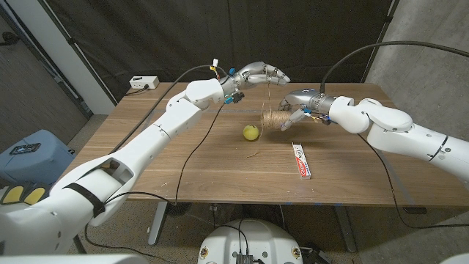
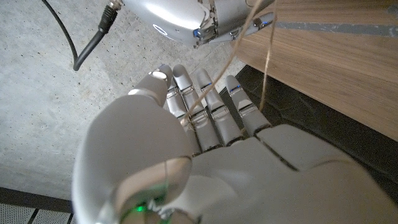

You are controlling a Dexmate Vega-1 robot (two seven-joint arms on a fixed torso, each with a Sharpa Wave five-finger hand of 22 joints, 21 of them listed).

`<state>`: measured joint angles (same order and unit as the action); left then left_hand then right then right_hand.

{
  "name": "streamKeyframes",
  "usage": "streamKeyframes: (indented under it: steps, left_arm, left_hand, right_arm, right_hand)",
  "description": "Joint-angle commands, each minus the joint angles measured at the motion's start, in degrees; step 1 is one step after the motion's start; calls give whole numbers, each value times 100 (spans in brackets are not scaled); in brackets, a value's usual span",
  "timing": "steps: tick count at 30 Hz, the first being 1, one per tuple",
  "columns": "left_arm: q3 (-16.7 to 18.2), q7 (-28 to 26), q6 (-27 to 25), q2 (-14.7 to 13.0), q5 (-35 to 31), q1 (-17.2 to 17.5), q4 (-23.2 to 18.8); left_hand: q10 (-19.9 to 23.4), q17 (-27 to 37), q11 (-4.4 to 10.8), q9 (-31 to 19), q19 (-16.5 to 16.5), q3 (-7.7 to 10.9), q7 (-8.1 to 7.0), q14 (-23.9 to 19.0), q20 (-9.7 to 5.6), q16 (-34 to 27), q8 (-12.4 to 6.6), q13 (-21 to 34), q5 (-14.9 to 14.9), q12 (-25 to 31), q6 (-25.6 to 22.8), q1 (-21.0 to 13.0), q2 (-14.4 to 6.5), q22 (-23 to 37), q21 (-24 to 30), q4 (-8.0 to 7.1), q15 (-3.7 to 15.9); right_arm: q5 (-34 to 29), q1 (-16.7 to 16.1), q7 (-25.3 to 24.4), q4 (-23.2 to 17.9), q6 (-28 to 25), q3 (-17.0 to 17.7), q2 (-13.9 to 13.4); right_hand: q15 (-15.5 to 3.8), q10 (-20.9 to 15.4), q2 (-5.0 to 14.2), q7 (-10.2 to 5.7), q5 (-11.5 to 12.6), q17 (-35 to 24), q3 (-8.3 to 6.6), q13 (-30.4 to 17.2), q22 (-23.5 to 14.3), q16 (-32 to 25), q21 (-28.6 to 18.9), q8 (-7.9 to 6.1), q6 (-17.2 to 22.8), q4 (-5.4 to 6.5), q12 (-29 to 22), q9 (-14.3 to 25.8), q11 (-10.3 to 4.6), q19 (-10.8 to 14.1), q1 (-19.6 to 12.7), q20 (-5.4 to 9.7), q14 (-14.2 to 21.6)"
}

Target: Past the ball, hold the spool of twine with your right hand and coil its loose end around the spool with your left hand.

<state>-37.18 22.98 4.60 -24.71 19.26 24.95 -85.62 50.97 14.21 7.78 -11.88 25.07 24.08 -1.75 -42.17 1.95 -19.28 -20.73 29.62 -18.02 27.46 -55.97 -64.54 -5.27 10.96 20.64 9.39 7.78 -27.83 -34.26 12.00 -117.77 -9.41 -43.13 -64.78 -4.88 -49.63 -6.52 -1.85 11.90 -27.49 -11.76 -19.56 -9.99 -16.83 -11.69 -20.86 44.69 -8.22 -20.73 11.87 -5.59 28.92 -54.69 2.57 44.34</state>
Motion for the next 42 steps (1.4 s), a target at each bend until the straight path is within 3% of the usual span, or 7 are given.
streamKeyframes:
  steps: [1, 14, 17, 32, 42]
  left_arm:
    - [-17, 69, 75, 47, -37, -105, 196]
    - [-5, 97, 182, 149, -23, -186, 486]
    - [-2, 100, 211, 170, -25, -200, 542]
    - [-28, 105, 231, 246, -31, -206, 599]
    - [-53, 117, 251, 268, -44, -196, 591]
  left_hand:
    - [7, 14, -30, -12, -15, -6, 27, -22, -2, 23, 11, 26, -33, -38, -18, -11, -45, 16, 46, -2, 39]
    - [-6, 25, -11, -14, -15, -14, -37, -14, 1, 32, 27, 46, -39, -55, -11, 0, -62, 16, 51, -17, -4]
    - [-11, 47, 61, -14, -12, -31, -44, -7, -8, 19, 24, 54, -36, -60, -23, -8, -57, 16, 54, -10, -2]
    - [2, 42, 75, -15, -4, -42, -66, -23, -24, 32, 19, 86, -33, -61, -58, -7, -25, 15, 62, -1, 1]
    - [-8, 57, 83, -15, -11, -50, -65, -11, -22, 34, 32, 94, -28, -77, -42, -19, -28, 14, 62, 2, 2]
  right_arm:
    - [13, -70, 26, -102, 21, 51, -62]
    - [113, -171, -38, -220, -37, 192, -214]
    - [171, -223, -46, -268, -50, 232, -277]
    - [345, -601, -201, -813, -151, 575, -928]
    - [568, -826, -440, -1030, -86, 778, -1180]
  right_hand:
    - [-849, -588, 970, -880, 61, -25, 14, -16, -8, 15, 15, -107, 1139, 2, 4, 65, -540, 32, -959, 220, 40]
    - [-838, -607, 977, -891, 59, -33, 30, -21, -8, 32, 15, -112, 1156, 11, 3, 65, -536, 34, -939, 222, 51]
    - [-852, -612, 977, -892, 59, -40, 31, -19, -8, 29, 16, -110, 1152, 3, 4, 65, -538, 33, -951, 225, 61]
    - [-846, -646, 984, -906, 57, -53, 47, -15, -8, 39, 16, -116, 1170, 9, 2, 66, -539, 35, -937, 225, 82]
    - [-850, -648, 988, -878, 57, -63, 56, -13, -7, 42, 17, -124, 1190, 7, 9, 66, -541, 34, -935, 226, 107]
